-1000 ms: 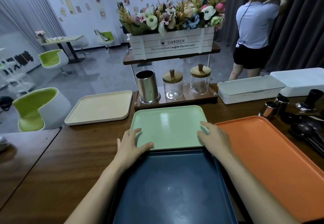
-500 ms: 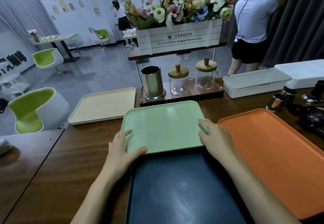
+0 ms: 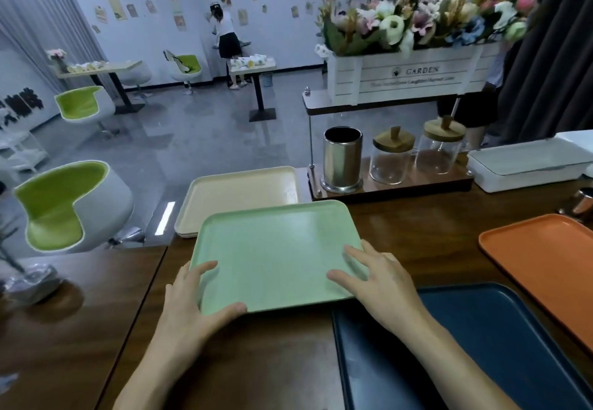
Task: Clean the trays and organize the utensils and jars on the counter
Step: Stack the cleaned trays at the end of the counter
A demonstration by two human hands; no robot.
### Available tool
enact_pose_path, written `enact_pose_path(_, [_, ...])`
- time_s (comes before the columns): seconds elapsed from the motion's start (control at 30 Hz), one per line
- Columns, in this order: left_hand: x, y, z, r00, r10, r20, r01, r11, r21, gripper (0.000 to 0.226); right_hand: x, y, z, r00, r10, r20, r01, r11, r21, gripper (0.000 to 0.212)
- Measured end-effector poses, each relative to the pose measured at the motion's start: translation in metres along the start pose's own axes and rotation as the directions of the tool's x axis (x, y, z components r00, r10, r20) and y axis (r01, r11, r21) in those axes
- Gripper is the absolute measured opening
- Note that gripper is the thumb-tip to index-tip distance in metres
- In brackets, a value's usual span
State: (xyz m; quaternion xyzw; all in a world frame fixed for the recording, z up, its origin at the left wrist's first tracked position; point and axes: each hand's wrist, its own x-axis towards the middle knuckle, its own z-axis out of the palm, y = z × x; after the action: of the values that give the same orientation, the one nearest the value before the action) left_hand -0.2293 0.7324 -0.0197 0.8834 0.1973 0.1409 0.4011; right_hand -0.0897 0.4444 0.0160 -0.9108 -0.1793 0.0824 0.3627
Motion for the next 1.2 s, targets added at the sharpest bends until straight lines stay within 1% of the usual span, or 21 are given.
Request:
enact_pose_path(0.1, [0.017,-0.022,-0.026,1.000,-0.002,-0.014,0.002,1.000,0.006,0.081,0.017,-0.025,0.023,0.999,-0.043,0.018,0.043,0.998,-0.040,0.072])
enact_pose_path(0.2, [0.042,-0.040,-0.046,1.000,-0.021,-0.013,0.021,1.000,0.006,0.080,0.043,-0.048,0.042,0.999,-0.044,0.023,0.045,0.997,-0.057,0.073])
enact_pose_path(0.3, [0.075,-0.054,-0.059,1.000,-0.020,-0.010,0.020,1.000,0.007,0.086,0.073,-0.066,0.056,0.998,-0.056,0.029,0.058,0.995,-0.076,0.075])
enact_pose_path(0.47, [0.134,-0.067,-0.065,1.000,-0.008,0.005,0.008,1.000,0.002,0.092,0.126,-0.091,0.066,0.999,-0.029,-0.015,0.028,0.996,-0.083,0.072])
enact_pose_path(0.57, [0.163,-0.067,-0.064,1.000,0.000,0.014,0.000,1.000,-0.018,0.088,0.156,-0.100,0.071,0.999,-0.016,-0.042,0.011,0.993,-0.114,0.070])
enact_pose_path(0.7, [0.194,-0.068,-0.057,1.000,0.009,0.006,-0.009,1.000,-0.029,0.089,0.187,-0.101,0.080,0.998,0.026,-0.058,-0.033,0.990,-0.140,0.065])
enact_pose_path(0.77, [0.204,-0.069,-0.051,1.000,0.010,0.003,-0.009,1.000,-0.023,0.084,0.199,-0.097,0.085,0.997,0.045,-0.056,-0.052,0.988,-0.145,0.064])
enact_pose_path(0.87, [0.213,-0.076,-0.045,1.000,0.000,0.004,0.000,1.000,0.001,0.080,0.210,-0.091,0.093,0.997,0.075,-0.034,-0.080,0.983,-0.167,0.061])
enact_pose_path(1.0, [0.215,-0.087,-0.038,0.999,-0.031,0.017,0.030,0.999,0.027,0.080,0.212,-0.080,0.105,0.994,0.108,0.002,-0.106,0.981,-0.162,0.056])
enact_pose_path(1.1, [0.212,-0.089,-0.031,0.999,-0.029,-0.025,0.029,0.999,0.026,0.077,0.214,-0.068,0.116,0.994,0.105,0.011,-0.101,0.975,-0.196,0.050])
enact_pose_path(1.2, [0.213,-0.090,-0.029,0.998,-0.053,-0.027,0.054,0.998,0.035,0.073,0.215,-0.065,0.118,0.997,0.079,0.011,-0.073,0.964,-0.254,0.047])
